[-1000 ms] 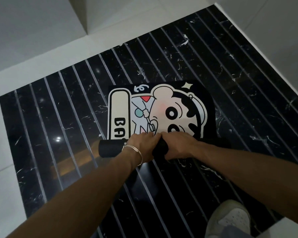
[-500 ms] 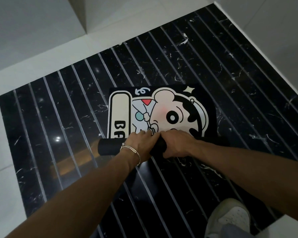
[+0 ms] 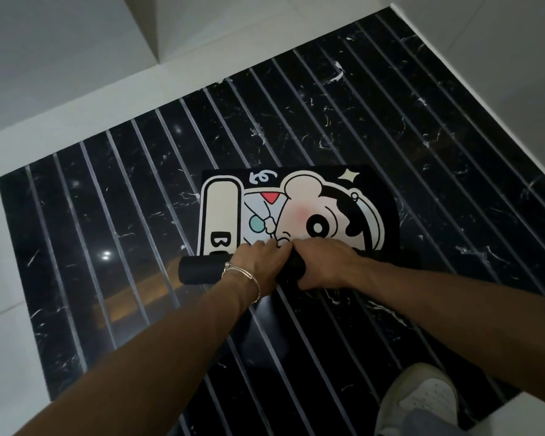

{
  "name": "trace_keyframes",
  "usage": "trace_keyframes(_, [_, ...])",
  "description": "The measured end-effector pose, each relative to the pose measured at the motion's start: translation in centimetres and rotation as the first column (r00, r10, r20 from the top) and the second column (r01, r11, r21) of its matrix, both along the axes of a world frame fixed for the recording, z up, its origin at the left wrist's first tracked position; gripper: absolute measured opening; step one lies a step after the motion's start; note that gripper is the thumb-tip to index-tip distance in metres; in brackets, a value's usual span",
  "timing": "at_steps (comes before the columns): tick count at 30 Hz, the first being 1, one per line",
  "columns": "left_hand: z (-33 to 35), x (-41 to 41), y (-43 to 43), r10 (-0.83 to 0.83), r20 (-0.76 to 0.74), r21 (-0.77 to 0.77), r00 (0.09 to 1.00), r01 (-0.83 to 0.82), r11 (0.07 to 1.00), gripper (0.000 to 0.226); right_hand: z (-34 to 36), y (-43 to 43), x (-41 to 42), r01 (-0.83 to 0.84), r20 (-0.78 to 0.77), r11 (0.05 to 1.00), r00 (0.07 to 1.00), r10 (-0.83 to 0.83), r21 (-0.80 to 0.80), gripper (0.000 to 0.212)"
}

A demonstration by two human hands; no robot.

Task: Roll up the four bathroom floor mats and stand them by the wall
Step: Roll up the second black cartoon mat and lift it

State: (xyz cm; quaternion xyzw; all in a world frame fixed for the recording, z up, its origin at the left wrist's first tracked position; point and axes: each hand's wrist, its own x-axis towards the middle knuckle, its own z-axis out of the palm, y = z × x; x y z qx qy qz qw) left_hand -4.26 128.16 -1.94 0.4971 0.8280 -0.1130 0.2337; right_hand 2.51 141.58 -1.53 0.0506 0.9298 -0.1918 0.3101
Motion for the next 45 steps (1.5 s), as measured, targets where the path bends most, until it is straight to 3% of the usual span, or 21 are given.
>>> trace_keyframes(3, [0.4,-0.8,0.4,0.047,0.140,-0.089,0.989,-0.035,0.995,0.056,-0.3,-0.9,1.2,-0.075,-0.158,0.985,0.982,0.100,0.155,0.056])
trace_keyframes(5, [0.7,-0.9,0.5,0.078,0.197,-0.104,0.977,-0.059,0.993,0.060,-0.5,-1.0,1.2,-0.091,-0.157,0.978,0.980,0.121,0.188,0.058])
trace_keyframes(11, [0.2,-0.2,-0.4,-0.003,-0.024,0.041,1.000,0.004,0.999,0.061,0.0,0.1,-0.7,-0.012,0.012,1.000,1.000,0.012,-0.005,0.054])
trace_keyframes(17, [0.2,-1.4,0.2,0.059,0.143,-0.051,0.988,-0.053,0.997,0.058,-0.5,-0.9,0.8,-0.096,-0.177,0.977,0.976,0.131,0.190,0.055])
trace_keyframes(19, [0.3,-1.2,-0.1,0.041,0.085,0.000,0.996,-0.041,0.999,0.057,-0.4,-0.7,0.3,-0.078,-0.121,0.982,0.988,0.100,0.175,0.058])
trace_keyframes(23, [-0.3,-0.3,-0.7,-0.021,-0.059,0.065,0.998,0.024,0.998,0.059,0.1,0.1,-1.0,0.000,0.073,1.000,0.997,0.000,-0.002,0.060])
trace_keyframes(25, [-0.3,-0.6,-0.6,0.021,-0.012,0.032,1.000,-0.020,0.999,0.055,0.1,-0.3,-0.6,-0.002,0.033,1.000,0.999,0.001,0.020,0.058])
trace_keyframes(29, [0.1,-1.6,0.1,0.109,0.182,-0.066,0.977,-0.099,0.993,0.054,-0.7,-1.5,0.4,-0.068,-0.140,0.976,0.985,0.098,0.207,0.060])
trace_keyframes(31, [0.3,-1.5,0.0,0.103,0.160,-0.041,0.982,-0.097,0.994,0.056,-0.7,-1.3,0.1,-0.057,-0.113,0.979,0.990,0.080,0.194,0.060])
trace_keyframes(36, [-0.5,-0.5,-0.3,0.013,-0.003,0.030,1.000,-0.013,0.999,0.060,0.1,0.0,-1.2,0.010,0.098,1.000,0.995,-0.007,-0.030,0.057])
trace_keyframes(38, [-0.3,-0.8,-0.1,0.059,0.048,0.001,0.997,-0.059,0.998,0.055,0.1,-0.1,-0.8,0.006,0.050,1.000,0.999,-0.005,-0.017,0.058])
trace_keyframes(42, [0.2,-1.5,0.4,0.109,0.156,-0.051,0.982,-0.102,0.993,0.050,-0.4,-1.1,0.3,-0.060,-0.152,0.986,0.985,0.084,0.154,0.058])
trace_keyframes(45, [0.3,-1.1,0.3,0.110,0.112,-0.022,0.988,-0.108,0.994,0.054,-0.4,-0.7,-0.4,-0.034,-0.085,0.993,0.995,0.044,0.109,0.060])
